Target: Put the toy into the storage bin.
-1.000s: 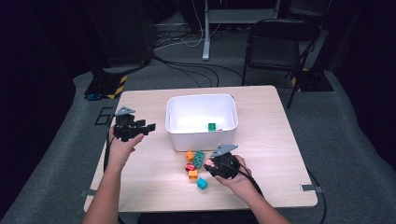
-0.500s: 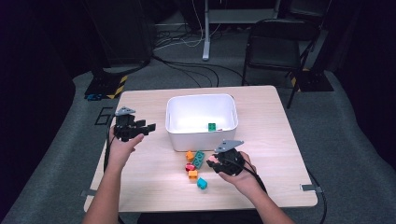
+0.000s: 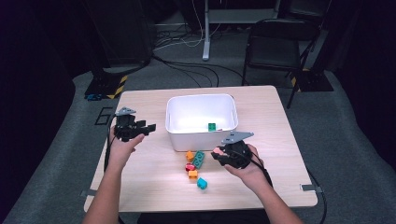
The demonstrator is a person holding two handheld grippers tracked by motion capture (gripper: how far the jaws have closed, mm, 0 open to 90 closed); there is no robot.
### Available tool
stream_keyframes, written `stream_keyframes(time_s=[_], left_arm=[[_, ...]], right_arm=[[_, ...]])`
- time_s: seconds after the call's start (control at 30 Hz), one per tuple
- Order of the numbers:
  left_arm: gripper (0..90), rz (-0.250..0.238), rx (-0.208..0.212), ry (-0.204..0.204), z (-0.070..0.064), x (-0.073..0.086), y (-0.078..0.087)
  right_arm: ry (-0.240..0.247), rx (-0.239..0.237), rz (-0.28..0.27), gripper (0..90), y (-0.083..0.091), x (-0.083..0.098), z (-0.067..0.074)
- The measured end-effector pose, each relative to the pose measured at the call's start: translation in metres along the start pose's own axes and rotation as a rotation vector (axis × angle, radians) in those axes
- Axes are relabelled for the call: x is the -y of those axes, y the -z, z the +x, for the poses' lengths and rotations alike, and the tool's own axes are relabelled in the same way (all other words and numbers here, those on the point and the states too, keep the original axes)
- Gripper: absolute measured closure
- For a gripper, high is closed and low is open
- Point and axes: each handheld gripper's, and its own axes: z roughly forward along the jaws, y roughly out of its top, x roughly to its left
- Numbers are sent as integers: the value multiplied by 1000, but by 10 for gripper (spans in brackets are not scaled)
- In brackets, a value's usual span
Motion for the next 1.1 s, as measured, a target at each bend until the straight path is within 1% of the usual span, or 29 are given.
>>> stream_keyframes(time_s=[0.07, 0.2, 0.3, 0.47, 0.57, 0.6, 0.8, 0.83, 0.87, 1.03, 1.1], left_arm=[[434, -2, -2, 4, 1, 0, 0], [434, -4, -3, 6, 1, 0, 1], [433, -5, -1, 5, 1, 0, 1], [433, -5, 1, 8, 2, 0, 1], [434, -4, 2, 10, 2, 0, 2], [433, -10, 0, 11, 2, 0, 2], [433, -8, 3, 9, 3, 0, 3], [433, -8, 3, 9, 3, 0, 3], [430, -12, 6, 14, 3, 0, 3], [430, -24, 6, 18, 3, 0, 3], [430, -19, 7, 20, 3, 0, 3]], right_arm=[[7, -2, -1, 655, 7, -7, -3], [4, -8, -11, 656, 15, -17, -5], [16, -5, -19, 655, 20, -27, -6], [33, -4, -27, 655, 25, -42, -8], [35, -4, -28, 655, 25, -47, -9], [39, -4, -30, 656, 25, -53, -11], [37, -14, -43, 656, 24, -71, -17], [37, -14, -43, 656, 24, -71, -17], [26, -17, -43, 656, 23, -78, -21], [19, -9, -42, 655, 15, -89, -29], [17, 0, -38, 656, 10, -92, -31]])
